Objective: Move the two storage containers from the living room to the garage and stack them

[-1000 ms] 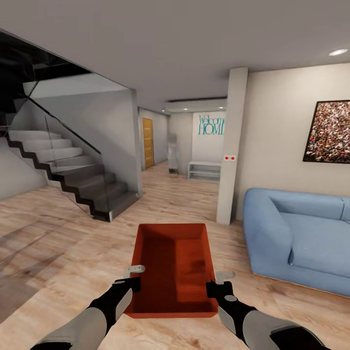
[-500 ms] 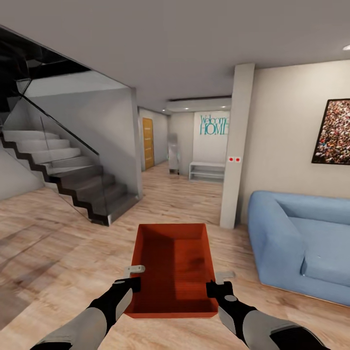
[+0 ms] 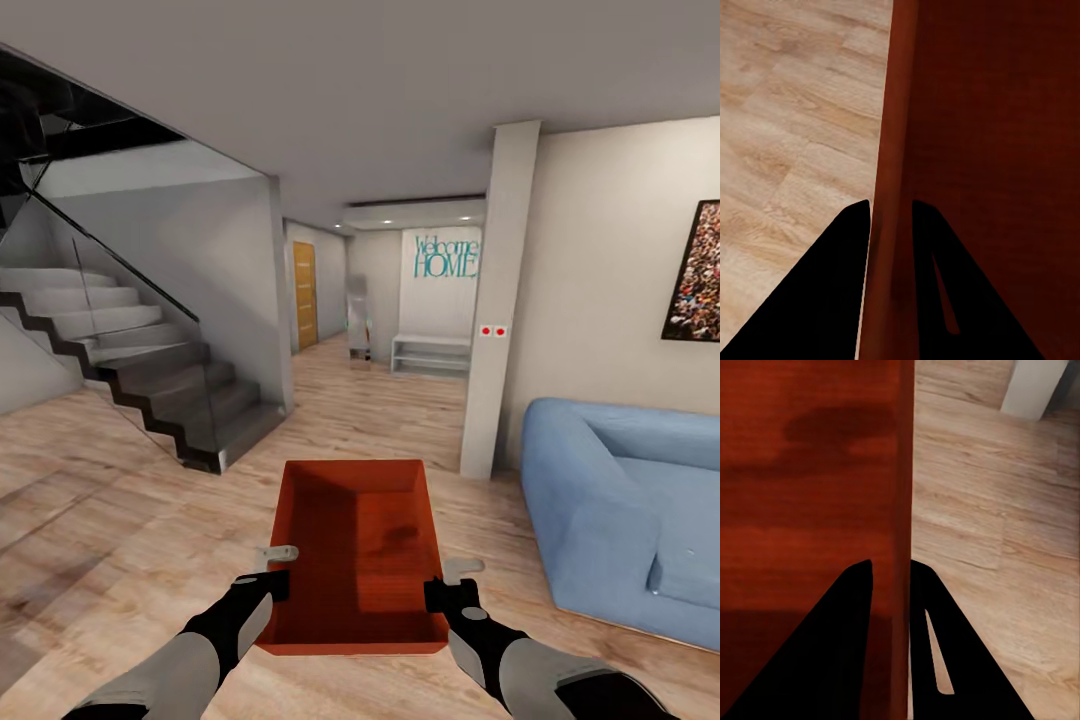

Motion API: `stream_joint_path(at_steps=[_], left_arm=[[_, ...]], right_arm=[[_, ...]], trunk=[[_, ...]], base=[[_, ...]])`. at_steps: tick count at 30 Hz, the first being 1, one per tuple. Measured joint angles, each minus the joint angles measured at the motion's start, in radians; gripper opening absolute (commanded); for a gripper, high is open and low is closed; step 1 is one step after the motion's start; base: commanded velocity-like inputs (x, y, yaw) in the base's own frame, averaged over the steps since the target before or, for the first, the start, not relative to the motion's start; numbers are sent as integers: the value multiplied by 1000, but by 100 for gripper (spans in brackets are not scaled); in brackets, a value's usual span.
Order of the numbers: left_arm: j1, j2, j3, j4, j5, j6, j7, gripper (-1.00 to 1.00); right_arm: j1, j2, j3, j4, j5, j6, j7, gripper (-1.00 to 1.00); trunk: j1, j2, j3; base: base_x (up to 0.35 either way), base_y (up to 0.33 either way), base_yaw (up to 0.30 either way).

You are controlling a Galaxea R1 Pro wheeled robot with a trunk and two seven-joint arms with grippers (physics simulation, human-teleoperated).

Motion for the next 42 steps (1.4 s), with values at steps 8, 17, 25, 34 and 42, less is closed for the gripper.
stream_joint_path(at_steps=[8,17,25,34,42], left_arm=[[0,1,0,0,0,0,-1,-100],[0,1,0,0,0,-1,-1,-100],[0,0,0,0,0,-1,0,-100],[0,0,0,0,0,0,0,-100],[0,0,0,0,0,0,1,-100]], right_arm=[[0,1,3,1,-4,0,0,-100],[0,1,4,0,-5,-1,0,-100],[0,0,4,0,-5,-2,0,-100],[0,0,-1,0,1,0,0,-100],[0,0,-1,0,1,0,0,-100]], trunk=[[0,0,0],[0,0,0],[0,0,0],[0,0,0],[0,0,0]], base=[[321,73,-3],[321,73,-179],[321,72,-47],[321,72,-1],[321,72,0]])
